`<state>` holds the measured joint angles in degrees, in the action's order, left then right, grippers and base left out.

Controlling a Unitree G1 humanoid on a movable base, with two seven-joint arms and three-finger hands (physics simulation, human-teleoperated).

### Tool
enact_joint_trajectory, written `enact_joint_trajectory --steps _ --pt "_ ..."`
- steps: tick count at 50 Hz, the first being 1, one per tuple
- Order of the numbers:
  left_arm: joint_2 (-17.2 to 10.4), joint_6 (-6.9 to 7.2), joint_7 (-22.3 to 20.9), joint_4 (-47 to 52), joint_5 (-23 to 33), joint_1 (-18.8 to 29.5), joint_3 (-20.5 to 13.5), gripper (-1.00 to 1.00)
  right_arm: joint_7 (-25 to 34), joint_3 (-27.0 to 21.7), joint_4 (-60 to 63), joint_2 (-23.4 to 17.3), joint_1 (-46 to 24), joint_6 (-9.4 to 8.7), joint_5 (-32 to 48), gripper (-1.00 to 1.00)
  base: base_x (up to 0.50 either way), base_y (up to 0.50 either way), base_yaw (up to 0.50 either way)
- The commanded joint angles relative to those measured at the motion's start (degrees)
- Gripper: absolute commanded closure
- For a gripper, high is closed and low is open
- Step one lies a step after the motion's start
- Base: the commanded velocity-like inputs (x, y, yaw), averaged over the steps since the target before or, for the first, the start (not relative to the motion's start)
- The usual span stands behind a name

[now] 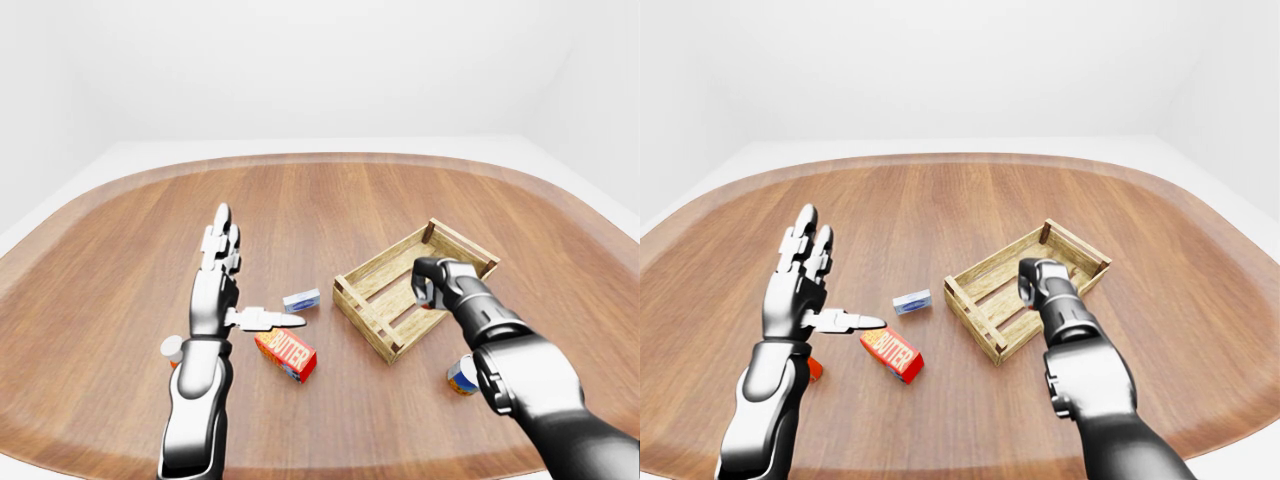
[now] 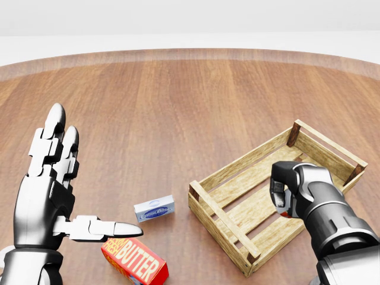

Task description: Pick up the tomato sauce, and put it in the wooden tray.

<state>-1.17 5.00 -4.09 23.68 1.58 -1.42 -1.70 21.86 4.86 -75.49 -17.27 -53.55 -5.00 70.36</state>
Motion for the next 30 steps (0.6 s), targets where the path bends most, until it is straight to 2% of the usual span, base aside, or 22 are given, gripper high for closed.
enact_joint_trajectory --steps 1,12,13,14,15,16,30 --pt "0.0 0.0 0.01 -0.07 0.04 0.1 0.02 -1.0 -1.66 -0.06 -0.08 -0.03 0.54 0.0 -0.33 1.0 0.0 0.0 0.0" --pt "0.01 0.0 0.01 -0.44 0.12 0.08 0.08 -1.0 -2.27 -0.14 -0.25 -0.12 0.43 0.0 -0.74 1.0 0.0 0.0 0.0" --pt "-0.01 0.0 -0.04 -0.24 0.08 0.02 0.05 -1.0 -2.62 0.0 -0.29 -0.22 0.46 0.0 -0.58 0.62 0.0 0.0 0.0" --pt "-0.01 0.0 -0.04 -0.22 0.07 0.01 0.04 -1.0 -2.64 0.01 -0.3 -0.22 0.45 0.0 -0.57 0.62 0.0 0.0 0.0" --pt "0.0 0.0 0.0 -0.18 0.12 -0.01 0.05 -1.0 -2.87 0.04 -0.33 -0.32 0.44 0.0 -0.49 -0.74 0.0 0.0 0.0" --pt "0.01 0.0 -0.01 -0.19 0.1 -0.01 0.05 -1.0 -2.97 0.01 -0.35 -0.36 0.44 0.0 -0.48 -0.96 0.0 0.0 0.0" --pt "0.06 0.0 -0.02 0.23 0.14 -0.21 0.15 -1.0 -2.83 -0.2 -0.24 -0.72 0.37 0.0 -0.7 -1.0 0.0 0.0 0.0"
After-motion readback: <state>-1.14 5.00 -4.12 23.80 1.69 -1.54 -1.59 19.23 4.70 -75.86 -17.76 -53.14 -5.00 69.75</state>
